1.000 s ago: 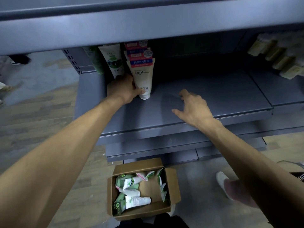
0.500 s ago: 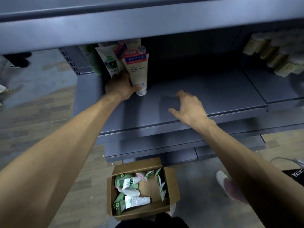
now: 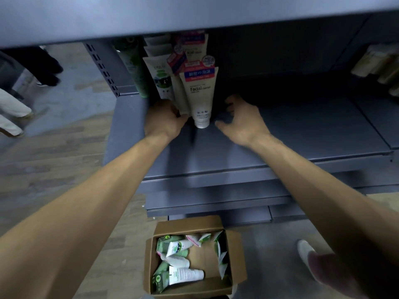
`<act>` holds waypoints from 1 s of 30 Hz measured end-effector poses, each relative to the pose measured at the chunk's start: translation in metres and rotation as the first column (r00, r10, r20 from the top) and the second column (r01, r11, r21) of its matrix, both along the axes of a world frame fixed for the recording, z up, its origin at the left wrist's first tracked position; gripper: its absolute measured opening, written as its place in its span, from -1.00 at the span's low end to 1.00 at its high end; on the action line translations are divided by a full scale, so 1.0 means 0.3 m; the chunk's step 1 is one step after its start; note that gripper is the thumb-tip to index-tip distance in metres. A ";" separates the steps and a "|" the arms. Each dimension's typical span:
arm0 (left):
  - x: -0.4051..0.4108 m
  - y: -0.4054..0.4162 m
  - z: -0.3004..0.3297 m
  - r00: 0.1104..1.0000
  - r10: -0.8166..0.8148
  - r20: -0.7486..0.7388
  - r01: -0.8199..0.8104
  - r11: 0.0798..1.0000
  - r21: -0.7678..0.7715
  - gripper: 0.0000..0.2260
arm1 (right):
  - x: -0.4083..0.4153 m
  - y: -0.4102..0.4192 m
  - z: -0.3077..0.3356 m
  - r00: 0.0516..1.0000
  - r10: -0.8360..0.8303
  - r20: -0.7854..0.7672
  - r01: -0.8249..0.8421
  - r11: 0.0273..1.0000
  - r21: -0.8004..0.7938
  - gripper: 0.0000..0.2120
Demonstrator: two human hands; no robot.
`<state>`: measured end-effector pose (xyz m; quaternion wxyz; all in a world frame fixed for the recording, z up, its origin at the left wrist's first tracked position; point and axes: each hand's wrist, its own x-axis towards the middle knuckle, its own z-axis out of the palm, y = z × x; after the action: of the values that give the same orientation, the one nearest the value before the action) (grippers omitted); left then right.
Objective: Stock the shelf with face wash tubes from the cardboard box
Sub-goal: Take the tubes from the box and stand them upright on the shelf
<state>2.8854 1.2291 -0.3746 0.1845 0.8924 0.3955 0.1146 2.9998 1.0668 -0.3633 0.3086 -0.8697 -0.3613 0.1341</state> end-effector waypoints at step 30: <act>0.028 0.033 -0.034 0.892 -0.037 0.451 0.009 0.998 0.064 -0.74 | 0.225 0.230 0.168 0.967 -0.125 -0.220 0.201 0.910 0.364 -0.86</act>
<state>2.8938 1.2391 -0.3848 0.2458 0.8511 0.3278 0.3282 3.0672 1.1357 -0.3129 0.5161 -0.8026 -0.2749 0.1178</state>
